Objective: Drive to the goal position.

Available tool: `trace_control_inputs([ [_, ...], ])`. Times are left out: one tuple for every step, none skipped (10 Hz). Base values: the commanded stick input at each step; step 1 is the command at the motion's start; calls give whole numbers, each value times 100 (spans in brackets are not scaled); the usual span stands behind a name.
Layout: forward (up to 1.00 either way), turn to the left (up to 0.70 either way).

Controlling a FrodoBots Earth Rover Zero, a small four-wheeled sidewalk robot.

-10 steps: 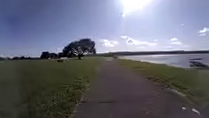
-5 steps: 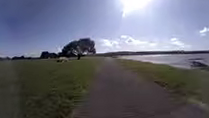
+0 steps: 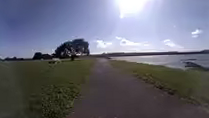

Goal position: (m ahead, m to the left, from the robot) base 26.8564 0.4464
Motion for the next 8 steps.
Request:
trace_control_inputs([
  [70,5],
  [70,5],
  [70,5],
  [70,5],
  [70,5],
  [70,5],
  [70,5],
  [70,5],
])
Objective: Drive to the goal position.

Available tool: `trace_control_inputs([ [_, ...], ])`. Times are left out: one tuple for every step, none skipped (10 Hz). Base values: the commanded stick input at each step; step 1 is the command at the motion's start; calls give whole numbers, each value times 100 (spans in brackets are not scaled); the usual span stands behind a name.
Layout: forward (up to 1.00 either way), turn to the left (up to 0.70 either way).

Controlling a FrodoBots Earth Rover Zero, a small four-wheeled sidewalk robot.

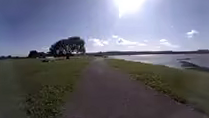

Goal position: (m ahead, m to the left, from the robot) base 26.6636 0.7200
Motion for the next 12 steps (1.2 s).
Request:
trace_control_inputs([
  [70,5],
  [70,5],
  [70,5],
  [70,5],
  [70,5],
  [70,5],
  [70,5],
  [70,5],
  [70,5],
  [70,5],
  [70,5],
  [70,5],
])
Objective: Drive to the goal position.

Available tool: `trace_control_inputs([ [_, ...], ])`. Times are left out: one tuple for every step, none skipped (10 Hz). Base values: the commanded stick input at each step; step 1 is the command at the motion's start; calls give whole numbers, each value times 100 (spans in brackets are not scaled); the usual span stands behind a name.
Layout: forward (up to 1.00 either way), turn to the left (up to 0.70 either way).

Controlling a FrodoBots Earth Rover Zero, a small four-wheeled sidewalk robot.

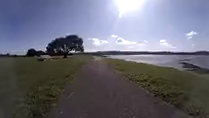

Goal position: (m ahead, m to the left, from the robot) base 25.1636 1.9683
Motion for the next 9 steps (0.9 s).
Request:
trace_control_inputs([
  [70,5],
  [70,5],
  [70,5],
  [70,5],
  [70,5],
  [70,5],
  [70,5],
  [70,5],
  [70,5],
])
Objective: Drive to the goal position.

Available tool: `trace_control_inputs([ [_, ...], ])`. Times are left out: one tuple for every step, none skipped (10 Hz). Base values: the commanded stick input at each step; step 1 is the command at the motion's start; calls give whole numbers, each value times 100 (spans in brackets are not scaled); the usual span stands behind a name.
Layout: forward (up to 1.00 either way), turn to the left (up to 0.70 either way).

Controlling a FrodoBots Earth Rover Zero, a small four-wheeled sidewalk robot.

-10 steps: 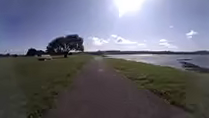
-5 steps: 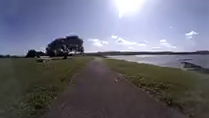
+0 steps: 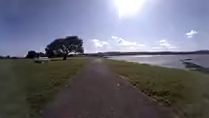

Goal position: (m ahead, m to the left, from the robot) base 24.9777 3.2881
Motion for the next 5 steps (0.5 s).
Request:
trace_control_inputs([
  [70,5],
  [70,5],
  [70,5],
  [70,5],
  [70,5],
])
